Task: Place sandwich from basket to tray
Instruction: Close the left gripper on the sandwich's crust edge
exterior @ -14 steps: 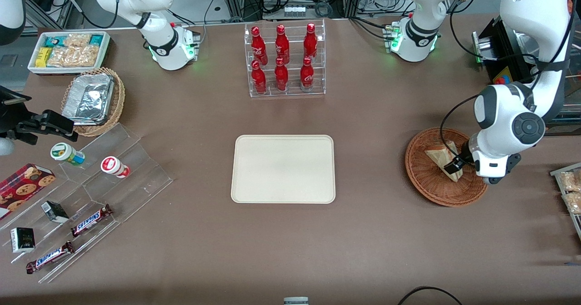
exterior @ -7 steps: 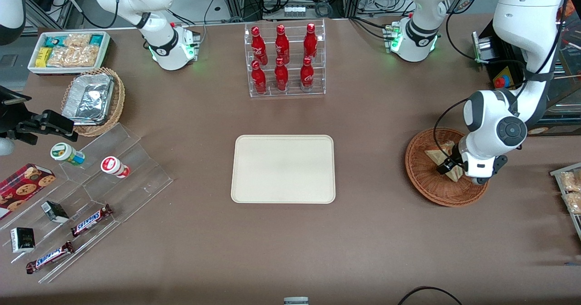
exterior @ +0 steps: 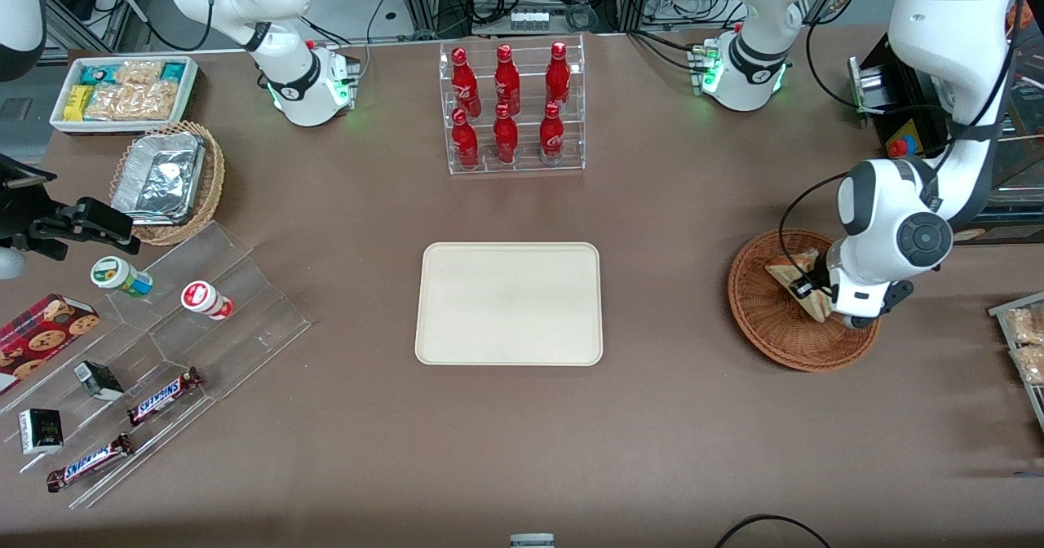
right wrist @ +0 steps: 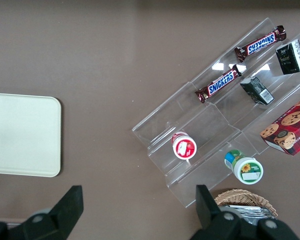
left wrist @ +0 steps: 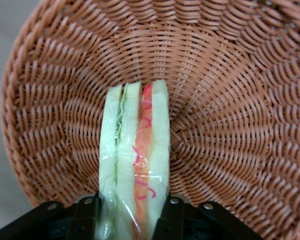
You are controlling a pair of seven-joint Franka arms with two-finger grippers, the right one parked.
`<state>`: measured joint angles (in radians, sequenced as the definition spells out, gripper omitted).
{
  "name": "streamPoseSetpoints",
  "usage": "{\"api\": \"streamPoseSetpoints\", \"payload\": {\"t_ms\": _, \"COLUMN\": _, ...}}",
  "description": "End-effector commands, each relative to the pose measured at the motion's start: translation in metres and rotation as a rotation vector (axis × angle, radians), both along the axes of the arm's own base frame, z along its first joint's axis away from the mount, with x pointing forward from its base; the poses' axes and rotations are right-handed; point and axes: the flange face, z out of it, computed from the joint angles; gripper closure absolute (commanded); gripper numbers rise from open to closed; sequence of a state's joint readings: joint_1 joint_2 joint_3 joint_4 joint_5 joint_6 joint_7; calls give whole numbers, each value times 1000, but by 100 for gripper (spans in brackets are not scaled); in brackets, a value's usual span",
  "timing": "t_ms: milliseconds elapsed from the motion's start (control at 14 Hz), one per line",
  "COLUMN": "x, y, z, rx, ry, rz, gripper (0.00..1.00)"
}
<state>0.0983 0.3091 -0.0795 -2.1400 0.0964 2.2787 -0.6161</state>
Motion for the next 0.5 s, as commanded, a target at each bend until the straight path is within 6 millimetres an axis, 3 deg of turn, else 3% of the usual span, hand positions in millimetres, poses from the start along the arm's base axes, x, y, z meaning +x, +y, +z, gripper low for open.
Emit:
{"api": "streamPoseSetpoints", "payload": {"t_ms": 0, "x": 7, "y": -6, "z": 30, "rx": 13, "ry": -28, "rz": -24, "gripper": 80}}
{"api": "streamPoseSetpoints", "payload": {"t_ms": 71, "x": 14, "y": -13, "z": 42, "rx": 15, "ry": -27, "rz": -30, "gripper": 80}}
{"api": "streamPoseSetpoints", "payload": {"t_ms": 214, "x": 30, "y": -46, "z": 68, "rx": 21, "ry": -21, "rz": -97, "gripper": 80}}
{"api": "streamPoseSetpoints", "payload": {"t_ms": 429, "x": 42, "y": -96, "z": 86, "rx": 15, "ry": -69, "rz": -176, "gripper": 79}}
